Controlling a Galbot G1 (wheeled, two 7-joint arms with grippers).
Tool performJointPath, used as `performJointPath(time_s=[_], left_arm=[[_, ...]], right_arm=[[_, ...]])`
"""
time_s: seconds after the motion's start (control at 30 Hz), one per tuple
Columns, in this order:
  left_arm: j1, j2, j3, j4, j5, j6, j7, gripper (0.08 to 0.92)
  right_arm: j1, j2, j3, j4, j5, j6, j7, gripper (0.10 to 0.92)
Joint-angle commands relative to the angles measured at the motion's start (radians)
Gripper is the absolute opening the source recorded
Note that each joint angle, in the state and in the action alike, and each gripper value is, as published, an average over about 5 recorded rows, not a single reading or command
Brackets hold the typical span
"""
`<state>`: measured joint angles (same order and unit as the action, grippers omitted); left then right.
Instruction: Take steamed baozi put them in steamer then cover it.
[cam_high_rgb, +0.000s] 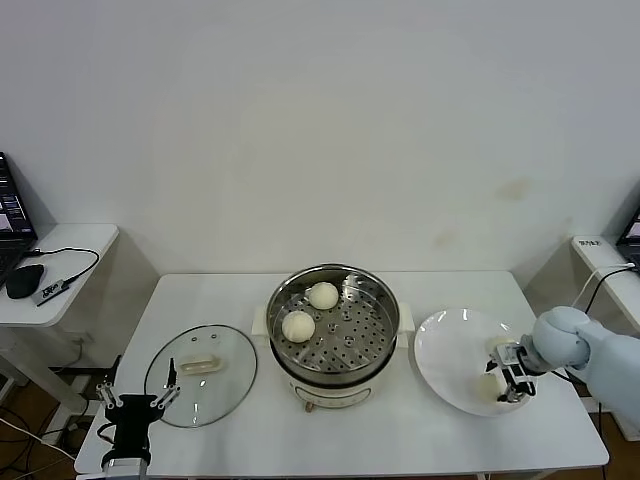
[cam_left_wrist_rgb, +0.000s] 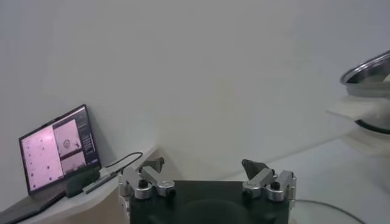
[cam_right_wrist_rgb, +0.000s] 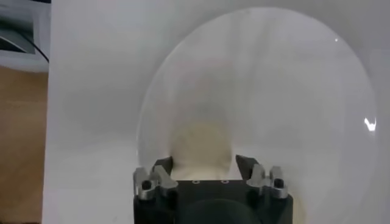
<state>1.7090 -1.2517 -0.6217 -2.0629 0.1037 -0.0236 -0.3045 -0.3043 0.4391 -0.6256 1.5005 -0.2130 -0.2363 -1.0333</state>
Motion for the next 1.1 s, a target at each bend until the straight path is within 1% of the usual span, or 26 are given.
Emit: performJointPath(time_s=[0.03,0.23,0.4,0.7,0.9,1.1], left_arm=[[0.000,0.001,0.000,-0.003,0.000,0.001,0.000,0.823],[0.001,0.001,0.000,-0.006,0.000,0.001,-0.001,0.823],[0.000,0.001,0.003,-0.012,0.001,0.001,0.000,0.823],[-0.008,0.010,0.011,-0.019,0.000,0.004,0.002,0.823],[-0.011,0.017,0.013,-0.024,0.000,0.004,0.003,0.823],[-0.015,0.021,0.007,-0.023,-0.003,0.006,0.003,0.823]], right_arm=[[0.022,0.011,0.001,-0.010,0.020,-0.006,-0.025,0.593],[0.076,0.000,-0.006,-0.002,0.039,-0.005,-0.040,0.512],[0.183,-0.016,-0.033,-0.002,0.078,0.001,-0.053,0.520],[0.512,0.003,-0.155,-0.009,0.203,-0.011,-0.075,0.534],[0.785,0.089,-0.338,-0.017,0.288,-0.020,-0.071,0.535],[0.982,0.257,-0.477,-0.037,0.365,-0.030,-0.058,0.535]])
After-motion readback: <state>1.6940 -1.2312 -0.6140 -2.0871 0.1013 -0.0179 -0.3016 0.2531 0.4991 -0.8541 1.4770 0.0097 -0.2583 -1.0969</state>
